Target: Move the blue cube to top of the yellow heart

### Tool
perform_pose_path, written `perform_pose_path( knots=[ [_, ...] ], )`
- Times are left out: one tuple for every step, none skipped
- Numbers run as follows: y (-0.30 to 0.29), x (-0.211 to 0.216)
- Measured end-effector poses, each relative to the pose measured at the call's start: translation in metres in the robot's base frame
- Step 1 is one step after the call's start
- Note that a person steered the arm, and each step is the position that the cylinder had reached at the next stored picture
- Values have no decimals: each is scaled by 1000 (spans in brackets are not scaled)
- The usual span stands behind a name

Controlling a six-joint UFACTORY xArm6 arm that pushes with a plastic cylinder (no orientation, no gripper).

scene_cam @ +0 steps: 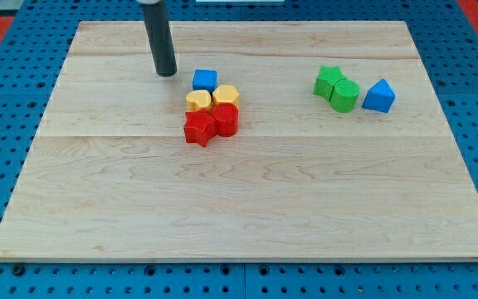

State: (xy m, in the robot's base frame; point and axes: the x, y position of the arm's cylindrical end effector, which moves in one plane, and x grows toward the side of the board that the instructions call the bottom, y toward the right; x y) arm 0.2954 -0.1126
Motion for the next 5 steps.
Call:
perform_pose_path(
  knots=[
    [37,-11],
    [37,10],
    [38,27],
    [38,28],
    [45,-3]
  ],
)
